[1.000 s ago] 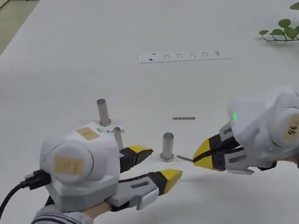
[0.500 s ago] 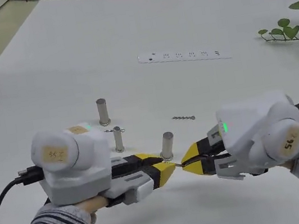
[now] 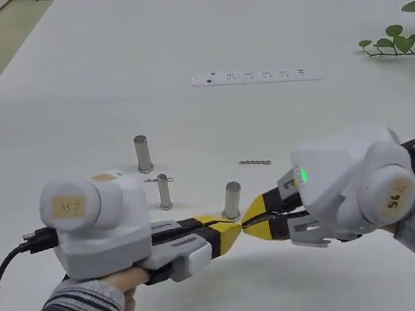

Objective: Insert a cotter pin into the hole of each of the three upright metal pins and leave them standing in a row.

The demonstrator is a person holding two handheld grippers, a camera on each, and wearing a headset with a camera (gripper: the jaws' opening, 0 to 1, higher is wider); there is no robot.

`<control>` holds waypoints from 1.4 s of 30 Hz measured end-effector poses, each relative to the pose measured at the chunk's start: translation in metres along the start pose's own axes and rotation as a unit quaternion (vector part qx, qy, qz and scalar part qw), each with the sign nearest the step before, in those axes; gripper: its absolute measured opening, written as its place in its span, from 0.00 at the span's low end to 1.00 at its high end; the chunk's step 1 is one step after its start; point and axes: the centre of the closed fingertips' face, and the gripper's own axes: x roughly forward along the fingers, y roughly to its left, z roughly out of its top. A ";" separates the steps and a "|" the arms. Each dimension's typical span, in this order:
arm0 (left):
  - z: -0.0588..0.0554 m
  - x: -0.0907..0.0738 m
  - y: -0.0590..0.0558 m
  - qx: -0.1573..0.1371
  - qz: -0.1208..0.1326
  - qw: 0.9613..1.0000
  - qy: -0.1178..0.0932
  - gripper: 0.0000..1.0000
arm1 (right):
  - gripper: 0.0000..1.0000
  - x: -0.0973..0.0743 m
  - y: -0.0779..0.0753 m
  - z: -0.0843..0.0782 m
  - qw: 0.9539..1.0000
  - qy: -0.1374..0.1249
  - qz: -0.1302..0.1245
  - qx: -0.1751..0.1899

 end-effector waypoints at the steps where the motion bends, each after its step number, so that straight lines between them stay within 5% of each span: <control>1: 0.000 0.000 0.000 0.003 0.000 1.000 -0.001 0.00 | 0.00 0.000 0.000 0.000 1.000 0.000 0.000 0.000; 18: 0.006 0.001 -0.009 0.083 -0.019 0.996 -0.009 0.00 | 0.00 -0.005 0.000 -0.011 0.999 0.004 0.015 0.049; 31: 0.004 -0.001 -0.016 0.109 -0.039 0.993 0.000 0.00 | 0.00 -0.007 0.007 -0.010 0.998 -0.001 0.032 0.055; 42: 0.000 0.001 -0.011 0.135 -0.018 0.991 0.013 0.02 | 0.00 -0.009 0.008 -0.011 0.999 0.007 0.031 0.041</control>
